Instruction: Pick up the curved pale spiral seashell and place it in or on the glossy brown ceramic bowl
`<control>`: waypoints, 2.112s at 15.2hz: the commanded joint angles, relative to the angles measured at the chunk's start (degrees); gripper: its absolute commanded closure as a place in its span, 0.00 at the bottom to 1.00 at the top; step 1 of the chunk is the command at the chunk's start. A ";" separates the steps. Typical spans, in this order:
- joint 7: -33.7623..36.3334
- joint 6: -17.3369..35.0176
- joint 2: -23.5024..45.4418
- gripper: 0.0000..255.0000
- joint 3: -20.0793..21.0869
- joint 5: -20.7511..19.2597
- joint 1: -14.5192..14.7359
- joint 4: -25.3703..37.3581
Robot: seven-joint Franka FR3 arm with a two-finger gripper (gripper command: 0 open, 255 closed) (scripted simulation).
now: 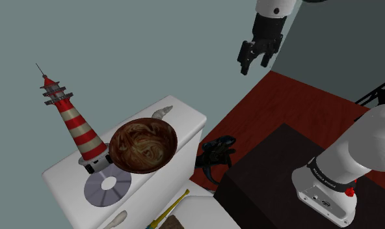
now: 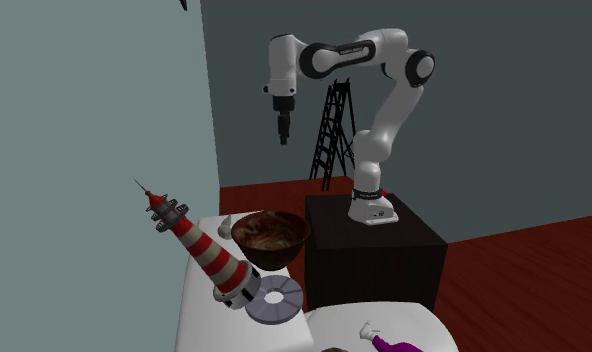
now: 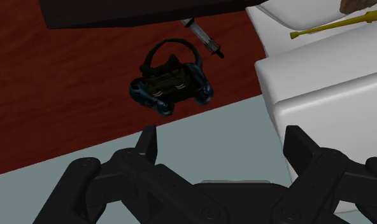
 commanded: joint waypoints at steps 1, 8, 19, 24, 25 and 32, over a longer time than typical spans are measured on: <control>4.26 1.89 2.78 0.00 2.19 1.48 0.07 0.45; 18.12 8.42 15.35 0.00 8.97 3.82 -0.33 5.35; 40.55 16.48 40.35 0.00 14.71 -1.23 1.75 20.46; 49.35 17.91 52.34 0.00 13.86 -4.72 5.39 30.56; 50.87 17.99 54.71 0.00 13.50 -5.29 6.26 32.86; 52.46 21.95 58.28 0.00 12.76 -6.48 7.65 32.40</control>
